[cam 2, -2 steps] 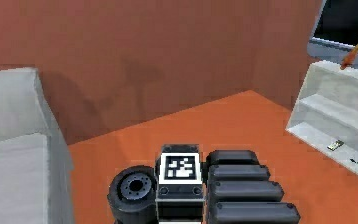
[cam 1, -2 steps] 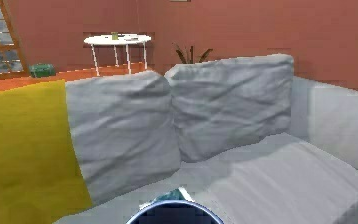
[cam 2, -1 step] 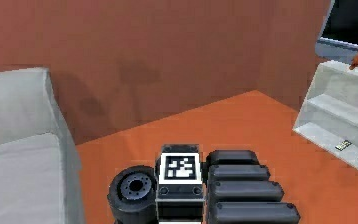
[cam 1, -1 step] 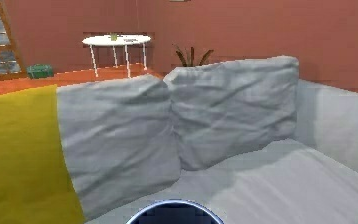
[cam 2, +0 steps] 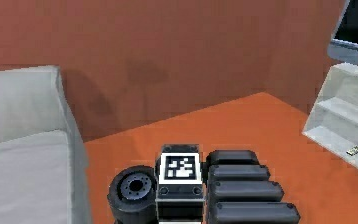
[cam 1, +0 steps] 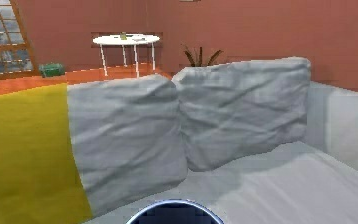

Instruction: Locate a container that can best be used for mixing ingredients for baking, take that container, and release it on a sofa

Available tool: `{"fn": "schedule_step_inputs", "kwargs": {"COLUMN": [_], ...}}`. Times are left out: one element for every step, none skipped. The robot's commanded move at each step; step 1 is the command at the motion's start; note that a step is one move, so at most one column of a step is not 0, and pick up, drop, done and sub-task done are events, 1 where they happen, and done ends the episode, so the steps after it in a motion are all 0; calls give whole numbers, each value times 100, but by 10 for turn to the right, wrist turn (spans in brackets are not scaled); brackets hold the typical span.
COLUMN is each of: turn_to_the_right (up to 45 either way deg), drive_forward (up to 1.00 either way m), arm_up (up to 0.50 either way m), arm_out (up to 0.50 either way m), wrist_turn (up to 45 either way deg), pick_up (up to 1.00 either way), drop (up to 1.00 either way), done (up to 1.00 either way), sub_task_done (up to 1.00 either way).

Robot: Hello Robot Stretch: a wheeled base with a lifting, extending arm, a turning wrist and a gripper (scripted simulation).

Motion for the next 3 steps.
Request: {"fn": "schedule_step_inputs", "kwargs": {"turn_to_the_right": [30, -120, 90], "drive_forward": [0, 0, 0], "arm_up": [0, 0, 0], "arm_out": [0, 0, 0], "wrist_turn": [0, 0, 0], "pick_up": [0, 0, 0], "drop": [0, 0, 0], "done": [0, 0, 0], "sub_task_done": [0, 0, 0]}}
